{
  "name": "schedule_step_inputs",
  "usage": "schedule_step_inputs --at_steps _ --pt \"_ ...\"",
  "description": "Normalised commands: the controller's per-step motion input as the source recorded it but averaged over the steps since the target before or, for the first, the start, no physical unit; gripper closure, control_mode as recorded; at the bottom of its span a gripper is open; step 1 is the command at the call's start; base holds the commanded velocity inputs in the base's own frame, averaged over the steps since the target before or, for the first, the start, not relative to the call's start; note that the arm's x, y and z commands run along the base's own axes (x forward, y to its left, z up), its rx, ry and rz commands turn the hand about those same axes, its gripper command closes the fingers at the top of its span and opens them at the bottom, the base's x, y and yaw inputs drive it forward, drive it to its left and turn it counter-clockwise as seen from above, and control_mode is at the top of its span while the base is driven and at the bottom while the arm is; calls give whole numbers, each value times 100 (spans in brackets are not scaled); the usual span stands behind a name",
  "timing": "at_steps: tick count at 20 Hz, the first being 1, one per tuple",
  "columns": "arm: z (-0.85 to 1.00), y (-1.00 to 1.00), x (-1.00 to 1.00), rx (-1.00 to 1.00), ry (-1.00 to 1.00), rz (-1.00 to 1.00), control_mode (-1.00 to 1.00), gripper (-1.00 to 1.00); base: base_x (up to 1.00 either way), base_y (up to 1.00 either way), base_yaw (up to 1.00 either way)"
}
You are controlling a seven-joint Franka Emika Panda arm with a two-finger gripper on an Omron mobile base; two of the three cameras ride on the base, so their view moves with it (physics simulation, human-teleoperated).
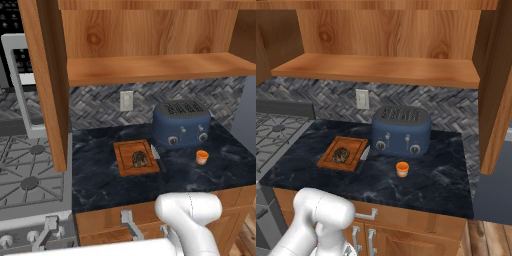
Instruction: Pick the bread, place it on the cutting board, pick the jam, place it on the counter, and close the cabinet.
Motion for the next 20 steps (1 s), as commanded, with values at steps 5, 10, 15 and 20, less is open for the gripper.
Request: schedule_step_inputs --at_steps 5,10,15,20 --pt "0 18 0 0 0 0 -100 -100 0 0 0" --pt "0 15 2 0 0 0 -100 -100 0 0 0" --pt "0 16 16 0 0 0 -100 -100 0 0 0" --pt "0 22 26 0 0 0 -100 -100 0 0 0"
